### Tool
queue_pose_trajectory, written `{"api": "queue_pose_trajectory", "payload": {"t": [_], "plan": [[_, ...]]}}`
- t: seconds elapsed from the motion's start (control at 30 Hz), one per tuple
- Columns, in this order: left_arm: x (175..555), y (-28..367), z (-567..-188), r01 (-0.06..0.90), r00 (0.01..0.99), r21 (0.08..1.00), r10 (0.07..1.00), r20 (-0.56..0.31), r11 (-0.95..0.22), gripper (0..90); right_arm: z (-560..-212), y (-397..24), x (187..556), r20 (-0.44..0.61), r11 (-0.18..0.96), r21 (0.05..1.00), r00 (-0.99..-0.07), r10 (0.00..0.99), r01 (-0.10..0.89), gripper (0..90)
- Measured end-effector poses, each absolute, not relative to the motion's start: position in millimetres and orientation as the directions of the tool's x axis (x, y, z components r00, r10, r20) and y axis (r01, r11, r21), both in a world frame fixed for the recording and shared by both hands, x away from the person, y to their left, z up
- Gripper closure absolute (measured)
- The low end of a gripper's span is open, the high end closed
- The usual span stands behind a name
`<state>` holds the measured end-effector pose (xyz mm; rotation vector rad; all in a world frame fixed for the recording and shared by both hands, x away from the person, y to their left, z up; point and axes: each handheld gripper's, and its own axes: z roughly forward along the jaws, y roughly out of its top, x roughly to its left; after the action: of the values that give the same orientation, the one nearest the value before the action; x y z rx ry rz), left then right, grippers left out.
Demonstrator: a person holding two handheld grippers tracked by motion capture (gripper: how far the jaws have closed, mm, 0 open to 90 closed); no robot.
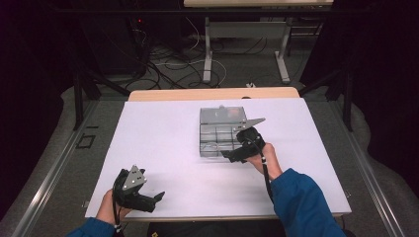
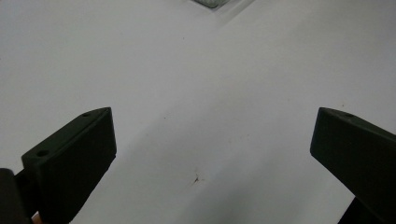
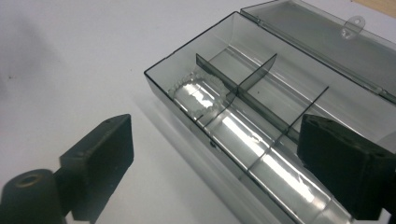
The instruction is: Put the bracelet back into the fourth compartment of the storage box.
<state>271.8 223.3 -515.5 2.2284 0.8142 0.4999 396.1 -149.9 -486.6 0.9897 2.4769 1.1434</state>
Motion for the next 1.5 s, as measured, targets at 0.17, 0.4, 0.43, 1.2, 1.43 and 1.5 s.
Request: {"api": "queue_pose_trajectory", "payload": {"t": [0.17,0.4,0.43,1.2,1.43,1.5], "plan": [[272,223,-516,0.409,0.727,0.727,0.679,0.107,-0.552,0.2,-484,-166,385,0.055,0.489,0.731,-0.755,0.653,0.477,2.3],[272,223,-515,0.404,0.727,0.728,0.677,0.111,-0.554,0.2,-483,-191,367,0.05,0.475,0.747,-0.751,0.659,0.466,0.0],[272,223,-516,0.405,0.727,0.728,0.678,0.111,-0.554,0.2,-483,-194,364,0.052,0.479,0.741,-0.752,0.658,0.471,0.0],[271,223,-515,0.406,0.726,0.729,0.679,0.11,-0.552,0.2,-497,-241,316,-0.001,0.501,0.726,-0.727,0.686,0.472,0.0],[271,223,-515,0.405,0.727,0.727,0.678,0.112,-0.554,0.2,-498,-249,304,-0.009,0.5,0.728,-0.723,0.691,0.469,0.0],[271,223,-515,0.406,0.726,0.727,0.678,0.112,-0.555,0.2,-499,-251,301,-0.022,0.506,0.729,-0.724,0.69,0.461,0.0]]}}
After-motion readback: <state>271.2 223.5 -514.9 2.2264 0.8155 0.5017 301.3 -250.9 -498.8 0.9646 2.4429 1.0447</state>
